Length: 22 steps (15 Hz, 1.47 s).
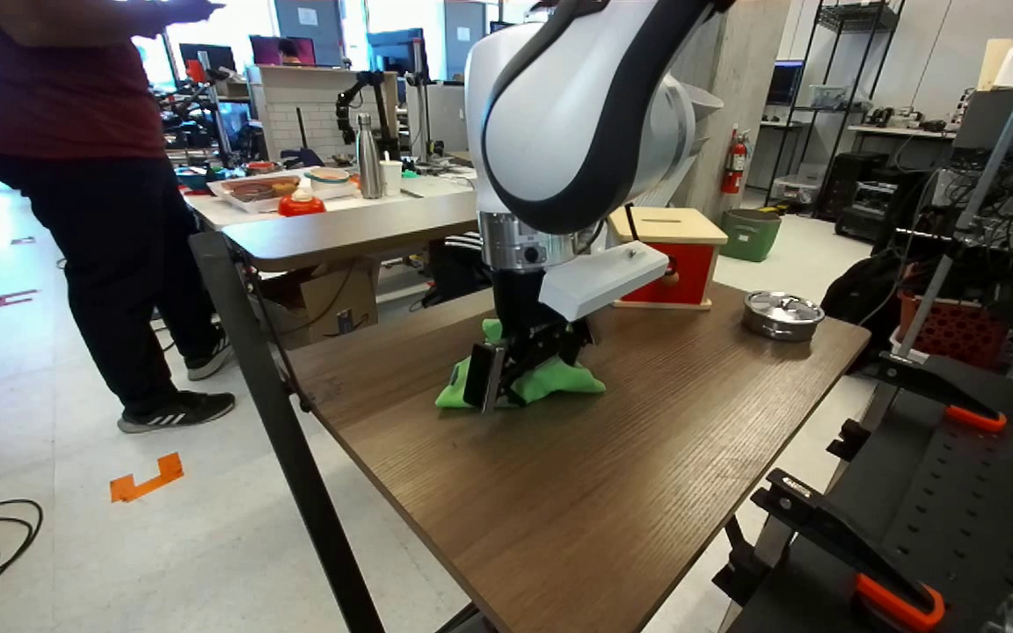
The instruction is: Slide the green cloth forward
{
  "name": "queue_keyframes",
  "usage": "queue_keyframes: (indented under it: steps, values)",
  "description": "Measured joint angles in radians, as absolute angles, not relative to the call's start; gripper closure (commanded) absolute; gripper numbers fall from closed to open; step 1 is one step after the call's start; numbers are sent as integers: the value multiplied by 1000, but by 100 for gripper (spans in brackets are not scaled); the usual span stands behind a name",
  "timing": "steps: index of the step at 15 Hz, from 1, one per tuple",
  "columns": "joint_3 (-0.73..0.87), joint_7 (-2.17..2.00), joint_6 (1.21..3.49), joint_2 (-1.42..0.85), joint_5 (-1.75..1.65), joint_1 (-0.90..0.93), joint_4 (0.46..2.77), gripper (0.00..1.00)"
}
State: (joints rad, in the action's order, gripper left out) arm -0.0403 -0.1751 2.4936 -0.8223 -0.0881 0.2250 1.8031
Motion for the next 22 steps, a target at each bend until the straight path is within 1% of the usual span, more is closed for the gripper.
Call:
queue_keyframes:
  steps: [11, 22]
  values:
    - [-59, -146, 2495, -730, -95, 276, 1986, 0]
    - [-64, -145, 2497, -679, -128, 315, 2092, 0]
